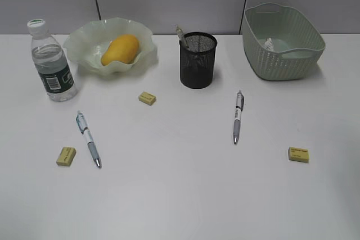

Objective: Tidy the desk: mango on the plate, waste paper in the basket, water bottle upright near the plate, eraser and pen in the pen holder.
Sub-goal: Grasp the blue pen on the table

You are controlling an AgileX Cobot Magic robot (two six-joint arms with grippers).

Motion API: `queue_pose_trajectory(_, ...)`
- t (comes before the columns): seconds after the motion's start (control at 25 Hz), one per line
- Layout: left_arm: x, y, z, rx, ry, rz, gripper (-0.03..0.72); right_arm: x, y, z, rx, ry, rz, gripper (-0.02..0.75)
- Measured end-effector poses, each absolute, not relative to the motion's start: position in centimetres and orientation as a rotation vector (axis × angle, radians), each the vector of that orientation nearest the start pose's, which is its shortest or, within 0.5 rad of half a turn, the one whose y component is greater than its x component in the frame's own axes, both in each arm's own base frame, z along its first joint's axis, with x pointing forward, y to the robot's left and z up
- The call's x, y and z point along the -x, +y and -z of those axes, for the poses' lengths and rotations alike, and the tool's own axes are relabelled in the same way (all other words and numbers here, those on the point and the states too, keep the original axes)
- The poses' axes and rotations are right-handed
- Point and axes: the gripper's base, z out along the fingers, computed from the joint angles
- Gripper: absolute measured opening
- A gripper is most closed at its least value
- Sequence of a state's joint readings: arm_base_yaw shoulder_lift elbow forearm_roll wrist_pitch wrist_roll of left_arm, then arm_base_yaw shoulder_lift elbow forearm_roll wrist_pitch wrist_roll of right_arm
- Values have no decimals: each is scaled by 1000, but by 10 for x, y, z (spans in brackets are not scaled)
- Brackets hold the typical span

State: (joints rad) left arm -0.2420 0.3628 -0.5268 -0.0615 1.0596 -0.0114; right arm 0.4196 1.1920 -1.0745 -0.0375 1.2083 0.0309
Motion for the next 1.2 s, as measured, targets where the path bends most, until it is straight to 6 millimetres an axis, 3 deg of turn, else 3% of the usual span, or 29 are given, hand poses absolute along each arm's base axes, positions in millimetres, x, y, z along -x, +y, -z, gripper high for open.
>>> queue_pose_trajectory(0.36, -47, -17, -277, -264, 2371, 199, 457, -108, 44, -355, 477, 2502, -130, 459)
queue_pose_trajectory(0.56, -49, -17, -283, -260, 2331, 200, 456, -74, 30, -354, 454, 2403, -157, 459)
queue_pose_trajectory(0.68, -56, -18, -293, -251, 2273, 206, 456, -56, 21, -344, 445, 2363, -167, 459)
queue_pose_trajectory(0.88, -80, -24, -298, -243, 2272, 208, 456, -36, 13, -311, 445, 2367, -166, 459)
queue_pose_trajectory(1.04, -107, -32, -297, -240, 2342, 211, 456, -30, 10, -283, 452, 2408, -157, 459)
queue_pose_trajectory(1.2, -146, -45, -293, -217, 2470, 265, 456, -29, 9, -280, 453, 2413, -155, 459)
